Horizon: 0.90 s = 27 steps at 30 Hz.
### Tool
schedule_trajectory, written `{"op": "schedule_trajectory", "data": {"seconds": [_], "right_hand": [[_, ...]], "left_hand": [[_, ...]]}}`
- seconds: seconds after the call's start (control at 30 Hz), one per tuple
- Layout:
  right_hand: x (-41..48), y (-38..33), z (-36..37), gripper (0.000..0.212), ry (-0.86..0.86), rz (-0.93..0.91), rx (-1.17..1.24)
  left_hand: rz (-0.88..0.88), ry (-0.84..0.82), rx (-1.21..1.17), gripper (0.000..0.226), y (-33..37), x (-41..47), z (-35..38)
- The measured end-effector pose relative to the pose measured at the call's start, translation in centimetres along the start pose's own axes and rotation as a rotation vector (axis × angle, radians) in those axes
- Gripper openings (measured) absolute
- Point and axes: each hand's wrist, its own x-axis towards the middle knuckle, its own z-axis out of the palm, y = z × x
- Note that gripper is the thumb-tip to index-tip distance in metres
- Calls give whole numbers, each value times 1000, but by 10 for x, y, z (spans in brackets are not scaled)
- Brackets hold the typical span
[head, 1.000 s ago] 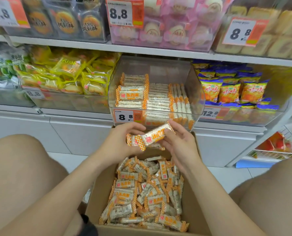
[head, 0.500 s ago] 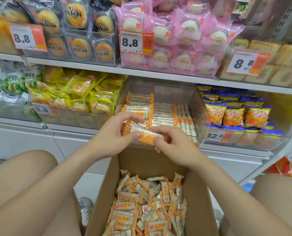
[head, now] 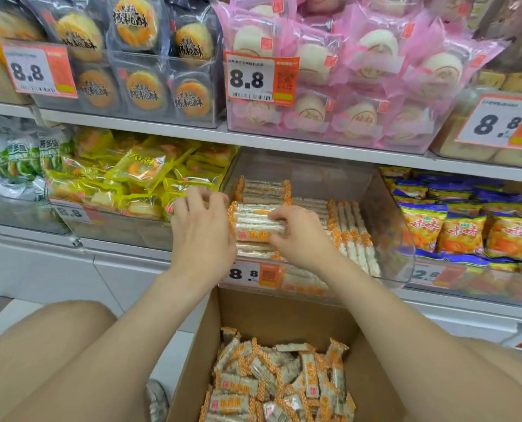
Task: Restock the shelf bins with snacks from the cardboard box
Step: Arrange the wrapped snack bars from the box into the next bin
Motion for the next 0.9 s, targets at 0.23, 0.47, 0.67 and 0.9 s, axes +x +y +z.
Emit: {"op": "schedule_trajectory", "data": {"seconds": [0.23,0.47,0.67,0.9], "right_hand": [[14,-5,19,46,161,126,-6],[19,-2,-17,56,9,204,89],[33,8,-21,34,-1,334,413],[40,1,-8,59,25,312,512]], "left_hand": [[439,-271,75,28,3,12,6],[376,-516,57,33,12,11,16],[276,-520,43,42,10,9,20],[290,-471,10,35,11,5,21]]}}
